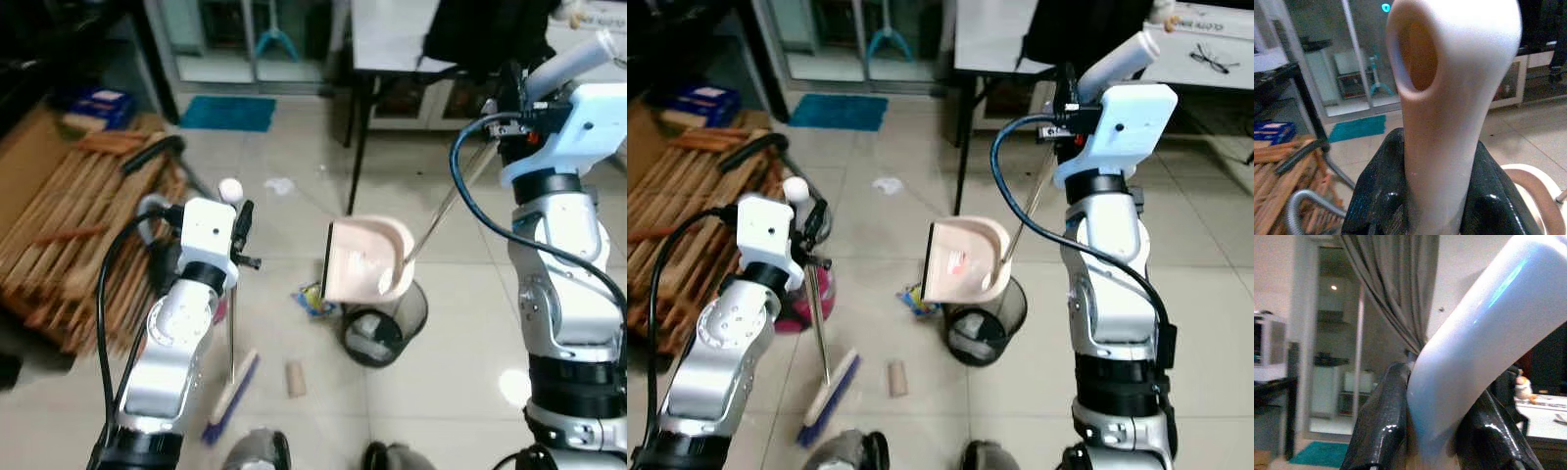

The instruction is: Sweep floor

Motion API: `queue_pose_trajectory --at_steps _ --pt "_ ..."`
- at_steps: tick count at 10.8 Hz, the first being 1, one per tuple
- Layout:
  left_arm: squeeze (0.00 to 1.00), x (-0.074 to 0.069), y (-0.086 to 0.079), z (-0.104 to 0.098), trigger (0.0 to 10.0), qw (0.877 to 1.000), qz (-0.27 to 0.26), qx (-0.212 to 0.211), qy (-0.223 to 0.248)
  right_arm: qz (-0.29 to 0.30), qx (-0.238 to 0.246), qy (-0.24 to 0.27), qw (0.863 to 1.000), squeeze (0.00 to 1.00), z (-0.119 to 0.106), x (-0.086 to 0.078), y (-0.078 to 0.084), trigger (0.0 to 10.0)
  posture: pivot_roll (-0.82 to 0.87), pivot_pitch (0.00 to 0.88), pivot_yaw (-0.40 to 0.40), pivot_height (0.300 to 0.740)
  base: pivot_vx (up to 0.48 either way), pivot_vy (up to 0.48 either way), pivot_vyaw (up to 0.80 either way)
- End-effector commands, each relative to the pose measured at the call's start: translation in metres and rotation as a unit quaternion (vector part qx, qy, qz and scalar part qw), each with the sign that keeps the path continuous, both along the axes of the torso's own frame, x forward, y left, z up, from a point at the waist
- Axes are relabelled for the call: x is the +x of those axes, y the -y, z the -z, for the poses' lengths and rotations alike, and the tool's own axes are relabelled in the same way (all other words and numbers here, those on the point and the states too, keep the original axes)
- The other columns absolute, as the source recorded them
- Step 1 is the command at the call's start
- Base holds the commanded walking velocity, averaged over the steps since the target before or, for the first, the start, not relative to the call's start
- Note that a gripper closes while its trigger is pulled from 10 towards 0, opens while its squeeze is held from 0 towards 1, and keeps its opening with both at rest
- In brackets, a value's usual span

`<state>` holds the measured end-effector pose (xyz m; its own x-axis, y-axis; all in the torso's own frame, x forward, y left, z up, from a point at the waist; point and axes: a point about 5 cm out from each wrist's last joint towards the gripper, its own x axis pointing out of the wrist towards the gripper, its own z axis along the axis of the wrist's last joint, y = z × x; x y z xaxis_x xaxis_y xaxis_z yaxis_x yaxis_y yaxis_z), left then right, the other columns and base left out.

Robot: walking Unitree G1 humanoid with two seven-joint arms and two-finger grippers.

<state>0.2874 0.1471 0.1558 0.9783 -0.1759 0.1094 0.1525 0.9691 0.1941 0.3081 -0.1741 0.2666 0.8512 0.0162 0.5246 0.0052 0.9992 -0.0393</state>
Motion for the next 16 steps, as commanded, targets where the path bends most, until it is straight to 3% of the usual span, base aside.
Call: queue_pose_trajectory --at_steps 1,7,9,12,13,14,16 --pt "0.0 -0.001 0.001 -0.01 10.0 1.0 0.005 0.007 0.022 -0.006 0.009 0.044 0.999 0.0 -0.019 -0.008 -0.001 10.0 -0.03 0.052 0.023 0.74 -0.27 0.0 0.0" --pt "0.0 -0.001 -0.002 -0.011 10.0 1.0 -0.003 0.016 0.025 -0.007 0.011 0.033 0.999 0.0 -0.017 -0.009 -0.003 10.0 -0.03 0.054 0.022 0.74 -0.178 0.0 0.0" --pt "0.0 0.0 -0.006 -0.012 10.0 0.999 -0.021 0.02 0.025 -0.015 0.022 0.002 1.0 0.0 -0.008 -0.01 -0.002 10.0 -0.03 0.047 0.019 0.74 0.0 0.0 0.0" --pt "0.0 -0.001 -0.009 -0.014 10.0 0.999 -0.031 0.034 0.028 -0.064 0.03 -0.132 0.989 0.0 0.036 -0.012 -0.013 10.0 -0.03 0.041 0.018 0.74 0.0 0.0 0.0" --pt "0.0 0.0 -0.012 -0.015 10.0 0.998 -0.044 0.033 0.032 -0.044 0.014 -0.154 0.987 0.0 0.051 -0.013 -0.012 10.0 -0.03 0.038 0.016 0.74 0.0 0.0 0.0" --pt "0.0 -0.001 -0.015 -0.014 10.0 0.998 -0.055 0.026 0.034 0.013 -0.025 -0.156 0.987 0.0 0.065 -0.014 -0.007 10.0 -0.02 0.037 0.014 0.74 0.0 0.0 0.0" --pt "0.0 -0.004 -0.016 -0.01 10.0 0.998 -0.059 0.021 0.03 0.027 -0.055 -0.172 0.983 0.0 0.085 -0.016 -0.008 10.0 -0.03 0.037 0.014 0.74 0.279 0.0 0.0"
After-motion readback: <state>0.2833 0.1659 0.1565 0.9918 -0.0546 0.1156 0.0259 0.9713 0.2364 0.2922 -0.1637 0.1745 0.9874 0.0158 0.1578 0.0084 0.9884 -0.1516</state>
